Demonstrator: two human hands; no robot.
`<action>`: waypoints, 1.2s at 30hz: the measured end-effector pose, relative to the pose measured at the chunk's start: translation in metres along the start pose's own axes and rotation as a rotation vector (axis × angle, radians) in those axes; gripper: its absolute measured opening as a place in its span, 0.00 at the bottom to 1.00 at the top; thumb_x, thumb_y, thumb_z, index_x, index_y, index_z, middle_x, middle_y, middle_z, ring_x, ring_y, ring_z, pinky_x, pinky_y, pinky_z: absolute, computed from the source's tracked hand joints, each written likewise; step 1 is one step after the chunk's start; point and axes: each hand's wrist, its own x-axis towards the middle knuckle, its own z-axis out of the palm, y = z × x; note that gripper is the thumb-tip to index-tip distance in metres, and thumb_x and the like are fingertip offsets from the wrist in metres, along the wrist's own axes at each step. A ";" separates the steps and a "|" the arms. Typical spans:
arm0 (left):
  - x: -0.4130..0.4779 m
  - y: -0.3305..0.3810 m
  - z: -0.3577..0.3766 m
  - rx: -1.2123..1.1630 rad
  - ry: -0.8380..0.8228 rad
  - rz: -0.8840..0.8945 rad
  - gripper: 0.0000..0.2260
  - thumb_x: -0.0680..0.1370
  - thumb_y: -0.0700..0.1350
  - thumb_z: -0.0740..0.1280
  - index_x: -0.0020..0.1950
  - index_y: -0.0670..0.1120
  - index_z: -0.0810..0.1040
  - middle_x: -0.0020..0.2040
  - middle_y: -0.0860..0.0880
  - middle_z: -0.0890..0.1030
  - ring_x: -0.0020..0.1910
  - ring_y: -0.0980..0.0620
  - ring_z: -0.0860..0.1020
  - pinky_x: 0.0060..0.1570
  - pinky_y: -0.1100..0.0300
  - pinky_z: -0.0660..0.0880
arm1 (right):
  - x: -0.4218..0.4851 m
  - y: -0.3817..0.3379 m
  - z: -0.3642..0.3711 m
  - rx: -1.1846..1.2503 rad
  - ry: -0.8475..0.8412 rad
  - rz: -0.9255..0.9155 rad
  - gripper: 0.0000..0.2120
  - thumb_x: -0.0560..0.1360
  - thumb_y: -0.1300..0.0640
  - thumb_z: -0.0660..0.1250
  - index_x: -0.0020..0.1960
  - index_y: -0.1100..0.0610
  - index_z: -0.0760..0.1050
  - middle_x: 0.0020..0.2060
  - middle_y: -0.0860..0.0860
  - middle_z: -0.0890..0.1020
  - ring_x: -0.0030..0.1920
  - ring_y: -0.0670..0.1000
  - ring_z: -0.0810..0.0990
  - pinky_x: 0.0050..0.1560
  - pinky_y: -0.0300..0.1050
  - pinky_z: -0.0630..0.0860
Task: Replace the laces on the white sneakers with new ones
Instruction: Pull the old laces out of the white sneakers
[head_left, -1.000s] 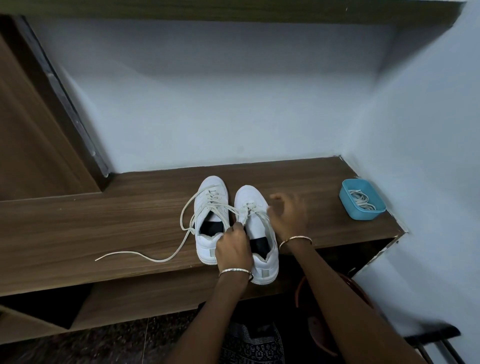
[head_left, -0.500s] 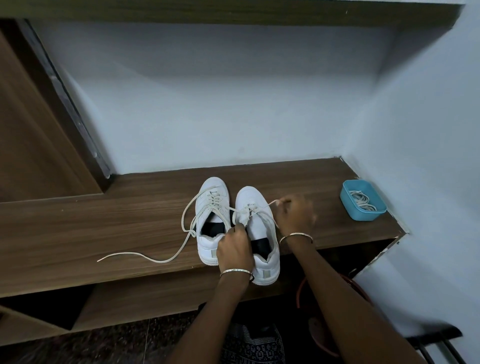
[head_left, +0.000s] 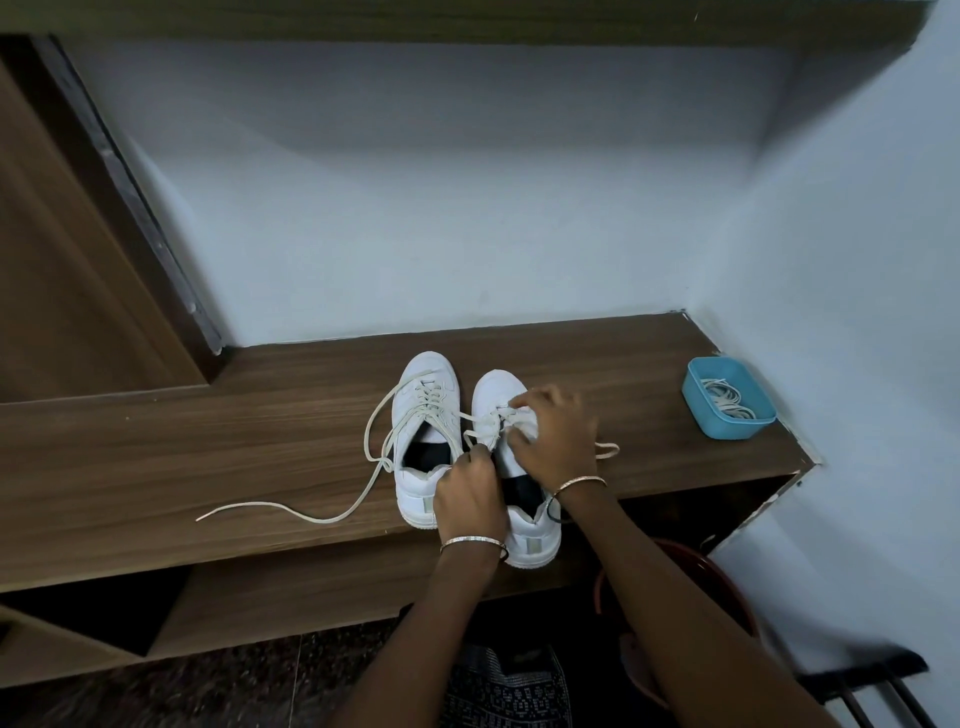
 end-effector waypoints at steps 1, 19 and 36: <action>0.000 0.000 0.000 0.001 -0.006 0.000 0.09 0.78 0.35 0.58 0.54 0.43 0.75 0.51 0.44 0.82 0.50 0.42 0.81 0.43 0.55 0.72 | 0.001 -0.005 0.002 -0.070 -0.034 -0.027 0.10 0.69 0.50 0.68 0.50 0.47 0.81 0.56 0.46 0.77 0.59 0.54 0.72 0.55 0.52 0.67; 0.000 -0.003 0.003 -0.006 -0.004 -0.010 0.07 0.79 0.35 0.58 0.51 0.44 0.74 0.48 0.45 0.82 0.47 0.43 0.81 0.37 0.56 0.67 | 0.012 0.054 -0.036 0.447 0.191 0.954 0.17 0.81 0.55 0.64 0.56 0.68 0.81 0.56 0.65 0.82 0.60 0.64 0.80 0.57 0.51 0.74; 0.036 -0.005 -0.003 -0.011 0.039 0.084 0.15 0.84 0.52 0.57 0.51 0.43 0.77 0.47 0.40 0.82 0.49 0.37 0.80 0.40 0.53 0.67 | -0.025 -0.012 0.007 0.290 0.023 0.332 0.05 0.75 0.61 0.66 0.51 0.59 0.76 0.47 0.53 0.81 0.51 0.55 0.79 0.48 0.46 0.71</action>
